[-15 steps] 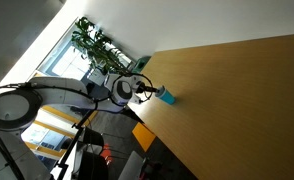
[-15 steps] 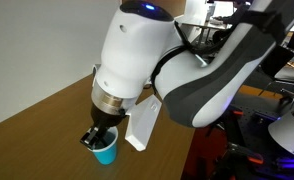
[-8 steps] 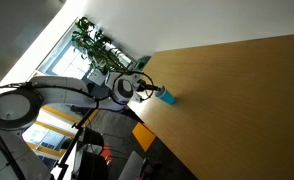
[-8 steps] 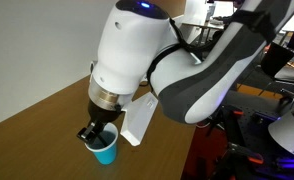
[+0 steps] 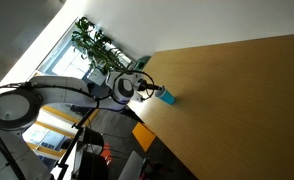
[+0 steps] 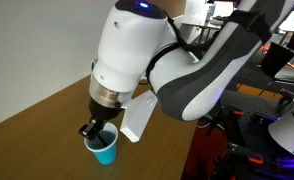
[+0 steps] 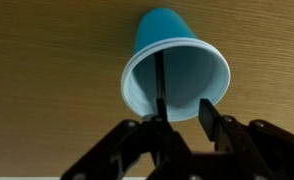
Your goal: Remove the pen from the cup and put it on the table
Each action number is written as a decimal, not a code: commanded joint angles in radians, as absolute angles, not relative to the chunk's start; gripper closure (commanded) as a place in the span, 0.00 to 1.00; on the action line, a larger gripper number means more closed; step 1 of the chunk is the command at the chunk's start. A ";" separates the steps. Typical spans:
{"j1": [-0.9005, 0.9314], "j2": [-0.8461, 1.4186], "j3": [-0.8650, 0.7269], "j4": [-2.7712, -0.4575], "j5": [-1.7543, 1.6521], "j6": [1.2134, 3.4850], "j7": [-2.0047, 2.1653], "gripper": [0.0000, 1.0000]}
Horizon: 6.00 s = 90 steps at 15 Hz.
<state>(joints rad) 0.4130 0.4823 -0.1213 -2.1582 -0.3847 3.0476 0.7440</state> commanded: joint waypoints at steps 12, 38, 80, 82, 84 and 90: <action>0.392 0.524 -0.110 -2.123 -0.368 3.003 0.731 0.63; 0.637 0.554 -0.316 -2.133 -0.127 3.055 0.547 0.97; 1.386 0.439 -1.219 -2.336 0.016 3.096 0.643 0.97; 1.369 0.439 -1.213 -2.312 0.104 3.028 0.581 0.97; 1.344 0.429 -1.202 -2.280 0.120 2.938 0.584 0.97; 1.191 0.416 -1.114 -2.144 0.083 2.681 0.620 0.97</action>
<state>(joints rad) 1.2863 0.4382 -1.1794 -2.2171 0.0992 2.7891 0.6103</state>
